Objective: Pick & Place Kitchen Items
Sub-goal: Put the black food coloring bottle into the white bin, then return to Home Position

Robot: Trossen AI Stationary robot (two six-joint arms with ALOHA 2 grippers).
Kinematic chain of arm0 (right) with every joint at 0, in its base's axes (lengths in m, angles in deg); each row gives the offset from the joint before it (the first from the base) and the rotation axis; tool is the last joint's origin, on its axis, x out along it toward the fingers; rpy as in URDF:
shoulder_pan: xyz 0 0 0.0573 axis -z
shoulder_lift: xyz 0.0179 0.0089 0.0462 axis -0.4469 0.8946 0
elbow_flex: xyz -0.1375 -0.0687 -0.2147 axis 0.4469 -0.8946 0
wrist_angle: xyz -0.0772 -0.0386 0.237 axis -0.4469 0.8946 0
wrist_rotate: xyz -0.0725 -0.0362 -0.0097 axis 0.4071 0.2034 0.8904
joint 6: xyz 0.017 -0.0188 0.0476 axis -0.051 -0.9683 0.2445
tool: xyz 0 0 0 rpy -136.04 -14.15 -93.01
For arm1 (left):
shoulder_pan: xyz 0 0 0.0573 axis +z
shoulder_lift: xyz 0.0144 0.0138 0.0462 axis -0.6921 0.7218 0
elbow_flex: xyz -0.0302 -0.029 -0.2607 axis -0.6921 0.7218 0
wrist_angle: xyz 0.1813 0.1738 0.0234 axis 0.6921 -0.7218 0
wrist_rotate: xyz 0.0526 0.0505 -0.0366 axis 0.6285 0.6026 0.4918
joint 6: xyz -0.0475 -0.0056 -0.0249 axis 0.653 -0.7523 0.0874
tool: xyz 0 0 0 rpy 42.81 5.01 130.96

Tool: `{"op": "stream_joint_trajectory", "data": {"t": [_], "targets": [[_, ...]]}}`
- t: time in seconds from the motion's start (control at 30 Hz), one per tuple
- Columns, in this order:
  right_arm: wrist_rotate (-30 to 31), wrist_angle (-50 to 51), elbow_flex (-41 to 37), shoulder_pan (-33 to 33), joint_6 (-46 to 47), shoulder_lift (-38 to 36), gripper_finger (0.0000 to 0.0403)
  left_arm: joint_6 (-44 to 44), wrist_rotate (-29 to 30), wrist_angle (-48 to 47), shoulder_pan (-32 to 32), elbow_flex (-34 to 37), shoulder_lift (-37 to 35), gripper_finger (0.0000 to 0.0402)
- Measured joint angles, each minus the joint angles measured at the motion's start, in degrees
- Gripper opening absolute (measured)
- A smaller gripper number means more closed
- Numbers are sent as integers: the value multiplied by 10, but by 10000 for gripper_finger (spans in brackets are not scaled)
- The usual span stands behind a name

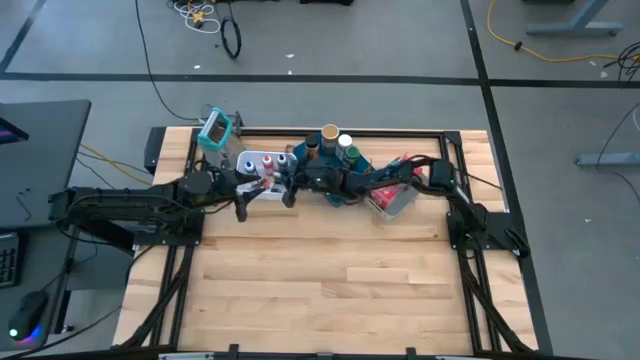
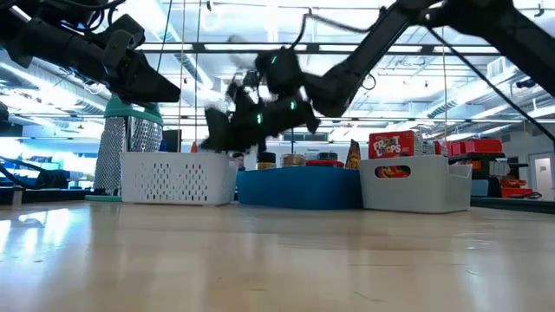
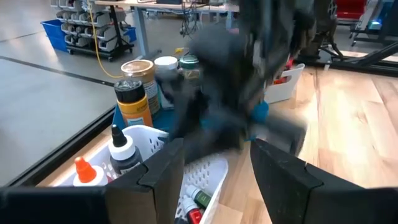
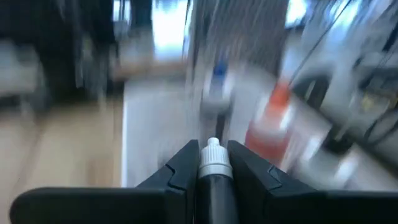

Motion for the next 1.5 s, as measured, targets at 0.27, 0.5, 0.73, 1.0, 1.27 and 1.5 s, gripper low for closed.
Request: {"op": "stream_joint_trajectory", "data": {"t": [0.27, 0.5, 0.73, 1.0, 1.27, 1.5], "targets": [[5, 14, 14, 7, -61, 15, 96, 16, -11, -3, 0, 22, 0, 194], [-5, -29, 15, 7, -58, 14, 164, 17, -6, 0, 0, 39, 0, 194], [6, -4, 15, 2, -99, -38, 210, 17, -11, 6, 0, 34, -19, 194], [33, 278, 15, -24, -132, -204, 198, -22, -26, -91, 0, -37, -117, 194], [40, 459, -66, -41, -121, -381, 178, -43, -21, -188, 0, -61, -260, 194], [11, 312, -319, -40, -97, -569, 176, -54, -54, -225, -1, -39, -320, 194]]}}
